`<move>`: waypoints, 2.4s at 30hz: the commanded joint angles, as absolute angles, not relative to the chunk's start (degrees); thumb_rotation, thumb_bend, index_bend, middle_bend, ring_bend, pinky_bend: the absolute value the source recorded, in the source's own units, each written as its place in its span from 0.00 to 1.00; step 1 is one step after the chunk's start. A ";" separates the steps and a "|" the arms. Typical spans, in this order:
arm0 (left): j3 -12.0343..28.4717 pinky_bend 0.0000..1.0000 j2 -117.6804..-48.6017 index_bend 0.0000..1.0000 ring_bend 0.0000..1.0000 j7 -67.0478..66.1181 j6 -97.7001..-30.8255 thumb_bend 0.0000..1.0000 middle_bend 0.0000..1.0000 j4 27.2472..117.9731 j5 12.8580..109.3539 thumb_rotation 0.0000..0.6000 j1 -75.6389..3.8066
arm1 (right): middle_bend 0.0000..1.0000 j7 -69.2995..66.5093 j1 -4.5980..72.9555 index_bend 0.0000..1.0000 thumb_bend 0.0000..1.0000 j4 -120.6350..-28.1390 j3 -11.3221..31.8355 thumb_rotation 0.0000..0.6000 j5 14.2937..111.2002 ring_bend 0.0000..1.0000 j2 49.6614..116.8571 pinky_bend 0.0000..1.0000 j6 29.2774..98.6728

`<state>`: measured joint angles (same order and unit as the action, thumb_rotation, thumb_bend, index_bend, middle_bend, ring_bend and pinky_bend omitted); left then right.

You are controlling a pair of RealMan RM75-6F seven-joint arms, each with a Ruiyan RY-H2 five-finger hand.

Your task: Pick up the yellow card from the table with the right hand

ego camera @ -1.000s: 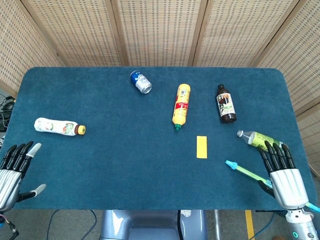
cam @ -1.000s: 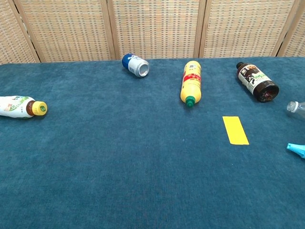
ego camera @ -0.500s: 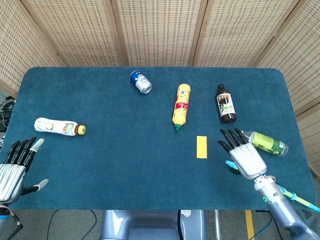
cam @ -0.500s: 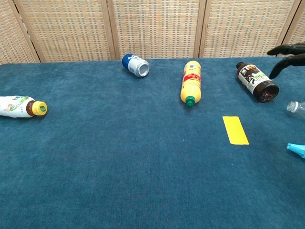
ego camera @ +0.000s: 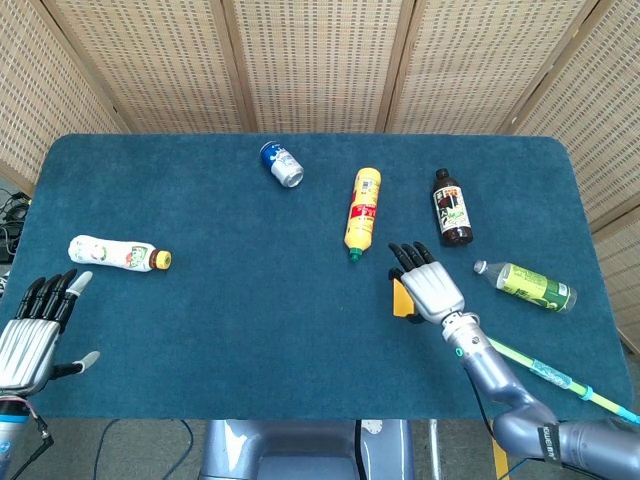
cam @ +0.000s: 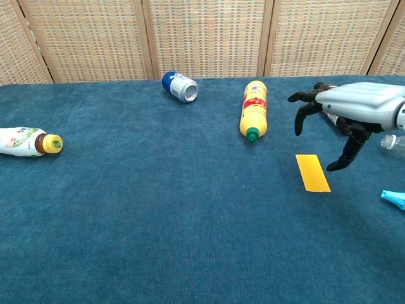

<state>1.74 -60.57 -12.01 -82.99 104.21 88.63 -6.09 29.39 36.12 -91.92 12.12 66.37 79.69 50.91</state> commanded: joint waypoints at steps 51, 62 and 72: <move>1.17 0.00 -60.89 0.00 0.00 -12.70 -82.69 0.00 0.00 104.30 87.69 1.00 -6.87 | 0.00 33.75 41.58 0.42 0.19 -75.62 6.52 1.00 58.74 0.00 93.51 0.00 52.88; 1.06 0.00 -61.04 0.00 0.00 -12.92 -82.68 0.00 0.00 104.29 87.58 1.00 -6.90 | 0.00 33.97 41.00 0.38 0.43 -73.45 6.97 1.00 64.54 0.00 92.83 0.00 60.00; 0.86 0.00 -61.09 0.00 0.00 -13.23 -82.70 0.00 0.00 104.46 87.88 1.00 -6.96 | 0.00 27.77 38.00 0.36 0.34 -82.10 4.45 1.00 68.77 0.00 87.36 0.00 60.74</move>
<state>0.86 -61.09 -13.23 -82.69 104.46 87.88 -6.96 27.30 38.88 -79.02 5.30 69.79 89.45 62.17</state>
